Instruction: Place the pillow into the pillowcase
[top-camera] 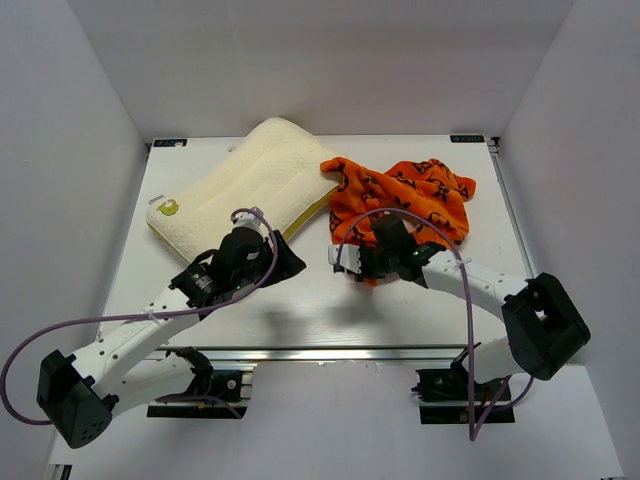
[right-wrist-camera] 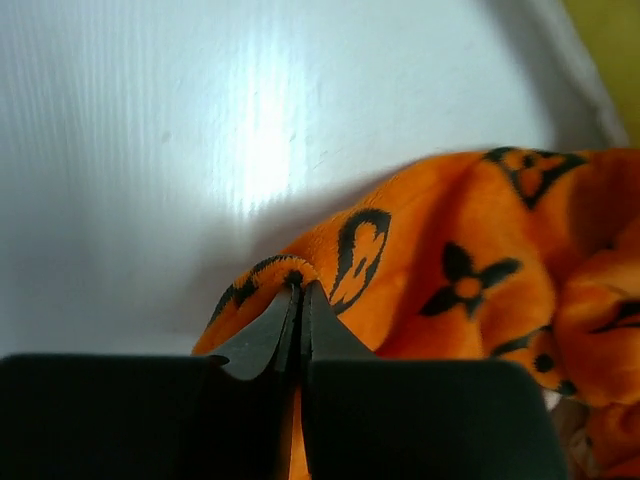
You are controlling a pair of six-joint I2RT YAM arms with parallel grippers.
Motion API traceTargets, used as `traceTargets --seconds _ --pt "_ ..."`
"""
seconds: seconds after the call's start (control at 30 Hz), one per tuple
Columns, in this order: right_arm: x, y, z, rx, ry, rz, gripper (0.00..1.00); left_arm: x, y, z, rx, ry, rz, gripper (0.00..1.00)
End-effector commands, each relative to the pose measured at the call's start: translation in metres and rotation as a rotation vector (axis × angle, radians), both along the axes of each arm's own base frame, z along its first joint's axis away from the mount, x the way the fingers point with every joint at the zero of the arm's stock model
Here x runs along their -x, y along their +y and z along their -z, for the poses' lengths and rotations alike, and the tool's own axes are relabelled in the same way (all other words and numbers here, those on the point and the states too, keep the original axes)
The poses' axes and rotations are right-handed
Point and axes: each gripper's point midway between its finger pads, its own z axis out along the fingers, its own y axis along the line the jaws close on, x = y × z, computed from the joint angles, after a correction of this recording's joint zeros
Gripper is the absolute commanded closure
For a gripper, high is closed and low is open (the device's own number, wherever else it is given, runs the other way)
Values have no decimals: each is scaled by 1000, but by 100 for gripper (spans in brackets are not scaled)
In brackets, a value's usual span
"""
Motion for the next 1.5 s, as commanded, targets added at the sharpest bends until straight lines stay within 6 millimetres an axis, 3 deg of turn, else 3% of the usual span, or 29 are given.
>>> traceTargets --seconds 0.0,0.1,0.13,0.2,0.23,0.33,0.53,0.67,0.83,0.97,1.03,1.07,1.23,1.47 --pt "-10 24 -76 -205 40 47 100 -3 -10 -7 65 -20 9 27" --pt "-10 27 -131 -401 192 183 100 -7 -21 -11 112 -35 28 27" --pt "-4 32 -170 -512 212 158 100 -7 -25 -7 120 -22 38 27" --pt "-1 29 -204 -644 303 239 100 -9 -36 -9 159 -28 71 26" --pt "1 27 -233 -727 244 231 100 -10 -43 -5 161 -9 92 26" --pt "-5 11 -257 -833 177 345 100 -18 -58 -11 191 -16 124 25" --pt "-32 -21 -249 -846 91 557 100 -29 -86 -42 308 -78 192 24" --pt "-41 -21 -243 -850 124 618 100 -32 -105 -64 410 -121 255 23" --pt "-53 -22 -235 -843 141 683 100 -26 -125 -68 553 -8 288 23" --pt "-53 -22 -234 -843 139 681 100 -25 -124 -64 636 75 230 24" --pt "-52 -22 -231 -840 151 682 100 -22 -118 -49 711 158 145 23" --pt "-51 -21 -230 -842 157 681 100 -24 -116 -58 779 143 128 23" --pt "-46 -22 -227 -847 176 680 100 -30 -96 -53 984 200 -39 23" --pt "-41 -20 -220 -839 200 667 100 -50 -105 -51 1117 258 -91 23"
